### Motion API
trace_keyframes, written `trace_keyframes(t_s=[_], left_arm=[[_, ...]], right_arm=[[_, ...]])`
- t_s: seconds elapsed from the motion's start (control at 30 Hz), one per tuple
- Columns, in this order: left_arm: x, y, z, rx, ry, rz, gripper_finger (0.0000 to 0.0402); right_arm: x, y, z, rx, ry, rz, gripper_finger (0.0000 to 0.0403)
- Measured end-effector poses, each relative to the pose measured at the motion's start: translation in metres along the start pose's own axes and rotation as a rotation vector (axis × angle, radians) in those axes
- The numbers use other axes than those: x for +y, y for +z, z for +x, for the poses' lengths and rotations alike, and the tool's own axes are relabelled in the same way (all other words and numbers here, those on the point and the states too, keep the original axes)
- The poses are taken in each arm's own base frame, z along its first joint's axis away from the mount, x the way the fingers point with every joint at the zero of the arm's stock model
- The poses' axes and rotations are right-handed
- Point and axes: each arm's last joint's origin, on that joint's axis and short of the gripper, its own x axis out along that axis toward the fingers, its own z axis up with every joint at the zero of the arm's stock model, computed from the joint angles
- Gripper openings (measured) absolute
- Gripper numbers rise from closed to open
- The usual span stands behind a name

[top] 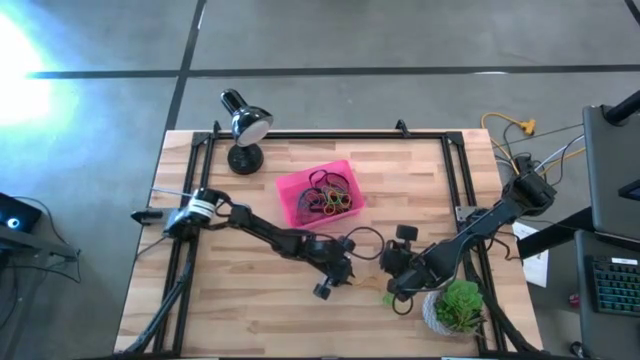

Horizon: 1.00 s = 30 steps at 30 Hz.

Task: Pick and place rubber bands into bin
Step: Put the yellow rubber band into the red bin

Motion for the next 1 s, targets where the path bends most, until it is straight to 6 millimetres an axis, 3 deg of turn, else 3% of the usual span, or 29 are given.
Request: trace_keyframes(t_s=[0.53, 1.0], left_arm=[[-0.008, -0.012, 0.002, 0.156, -0.059, -0.145, 0.0087], [-0.023, -0.021, -0.013, 0.357, -0.126, -0.170, 0.0087]], right_arm=[[-0.001, 0.001, -0.001, -0.009, -0.003, 0.001, 0.0061], [-0.001, 0.000, -0.001, -0.009, -0.005, 0.000, 0.0059]])
